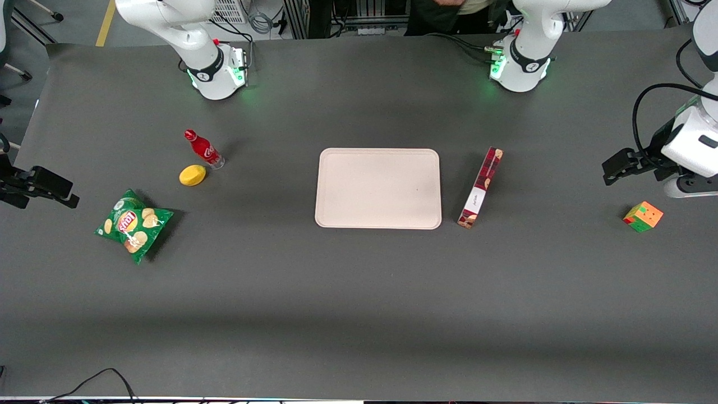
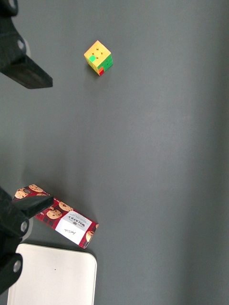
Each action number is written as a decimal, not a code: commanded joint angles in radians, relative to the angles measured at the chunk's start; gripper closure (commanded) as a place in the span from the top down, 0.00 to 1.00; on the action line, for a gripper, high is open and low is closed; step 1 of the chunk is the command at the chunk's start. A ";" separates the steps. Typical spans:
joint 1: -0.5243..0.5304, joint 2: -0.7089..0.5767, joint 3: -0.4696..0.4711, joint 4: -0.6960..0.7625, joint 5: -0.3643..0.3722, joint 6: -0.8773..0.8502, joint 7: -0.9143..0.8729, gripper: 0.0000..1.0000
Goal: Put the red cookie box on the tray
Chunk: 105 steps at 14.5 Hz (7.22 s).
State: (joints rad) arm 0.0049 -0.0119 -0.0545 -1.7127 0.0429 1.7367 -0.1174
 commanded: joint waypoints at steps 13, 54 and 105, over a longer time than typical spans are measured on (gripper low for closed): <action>-0.002 0.020 0.004 0.041 -0.012 -0.025 0.019 1.00; -0.011 -0.021 -0.412 -0.895 0.002 0.942 0.144 1.00; 0.001 0.073 -0.358 -0.039 -0.075 -0.059 -0.063 0.08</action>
State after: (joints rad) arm 0.0164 0.0593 -0.3755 -1.7729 0.0138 1.7014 -0.0158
